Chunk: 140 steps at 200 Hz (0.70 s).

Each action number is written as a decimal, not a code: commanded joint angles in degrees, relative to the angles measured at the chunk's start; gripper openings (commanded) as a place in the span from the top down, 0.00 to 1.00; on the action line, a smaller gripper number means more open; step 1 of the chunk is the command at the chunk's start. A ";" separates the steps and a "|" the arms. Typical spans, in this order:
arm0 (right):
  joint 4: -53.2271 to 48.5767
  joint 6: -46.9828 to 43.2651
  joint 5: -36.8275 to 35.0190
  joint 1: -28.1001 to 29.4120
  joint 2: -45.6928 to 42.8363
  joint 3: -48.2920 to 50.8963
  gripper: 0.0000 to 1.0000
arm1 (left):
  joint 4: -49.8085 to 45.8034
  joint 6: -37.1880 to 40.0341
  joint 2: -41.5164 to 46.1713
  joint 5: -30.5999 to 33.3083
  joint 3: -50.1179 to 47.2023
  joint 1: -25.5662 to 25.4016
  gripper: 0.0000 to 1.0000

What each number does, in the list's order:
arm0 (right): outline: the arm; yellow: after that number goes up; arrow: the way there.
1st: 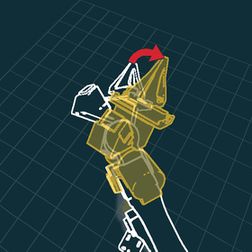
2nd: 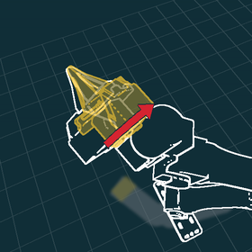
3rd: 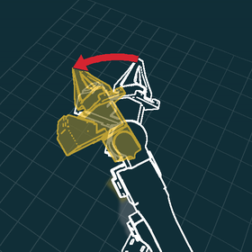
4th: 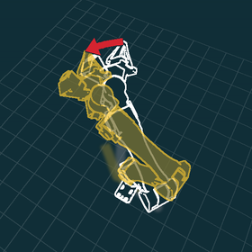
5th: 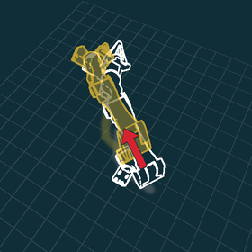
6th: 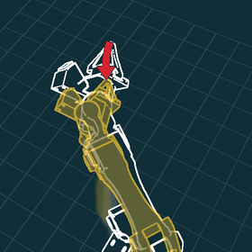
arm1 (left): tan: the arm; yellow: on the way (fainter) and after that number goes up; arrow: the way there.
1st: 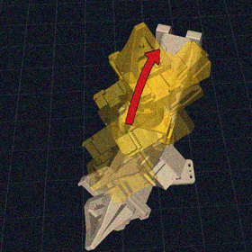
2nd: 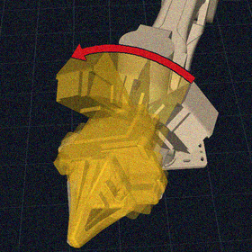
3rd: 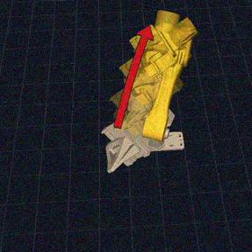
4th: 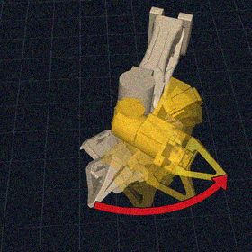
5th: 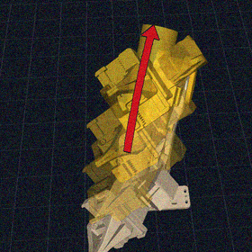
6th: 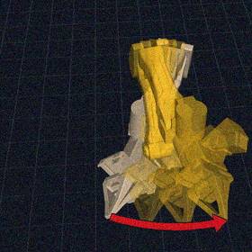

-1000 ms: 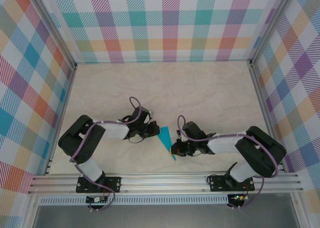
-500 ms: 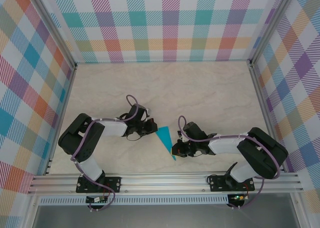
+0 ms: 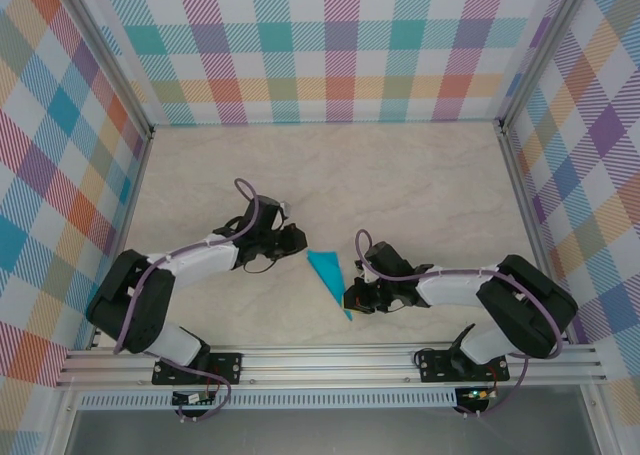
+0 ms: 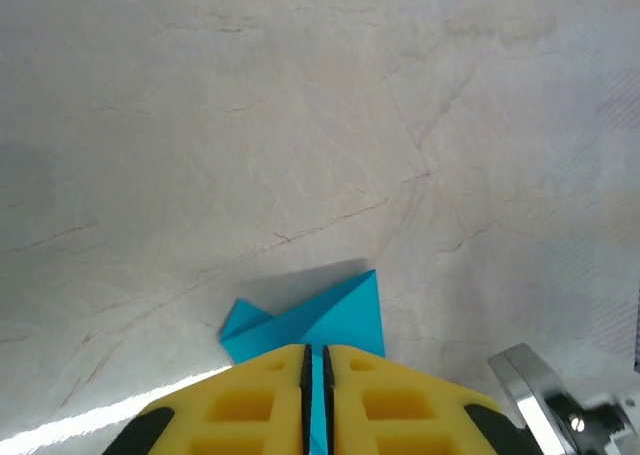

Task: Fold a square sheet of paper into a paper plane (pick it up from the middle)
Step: Fold the wing for the fifth time at the center of the table, then move a paper plane to the center of the table.

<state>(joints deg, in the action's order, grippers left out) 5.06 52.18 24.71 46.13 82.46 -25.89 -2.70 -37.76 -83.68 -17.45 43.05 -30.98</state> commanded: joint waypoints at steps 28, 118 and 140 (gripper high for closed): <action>-10.38 -2.05 -5.41 -0.56 -8.45 -5.24 0.88 | -10.89 -8.06 9.77 10.41 -0.84 -5.72 0.68; -20.63 -3.72 -12.29 -7.81 -18.70 -1.93 0.73 | -14.18 -18.86 4.46 17.56 2.23 -18.06 0.34; -22.19 -4.96 -12.16 -7.81 -19.39 -2.65 0.70 | -11.83 -20.58 0.58 16.64 3.87 -18.88 0.33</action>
<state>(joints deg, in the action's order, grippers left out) -13.10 49.80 13.87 38.46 64.38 -28.64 -16.36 -54.76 -79.99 -0.95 43.94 -48.90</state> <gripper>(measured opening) 0.289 0.661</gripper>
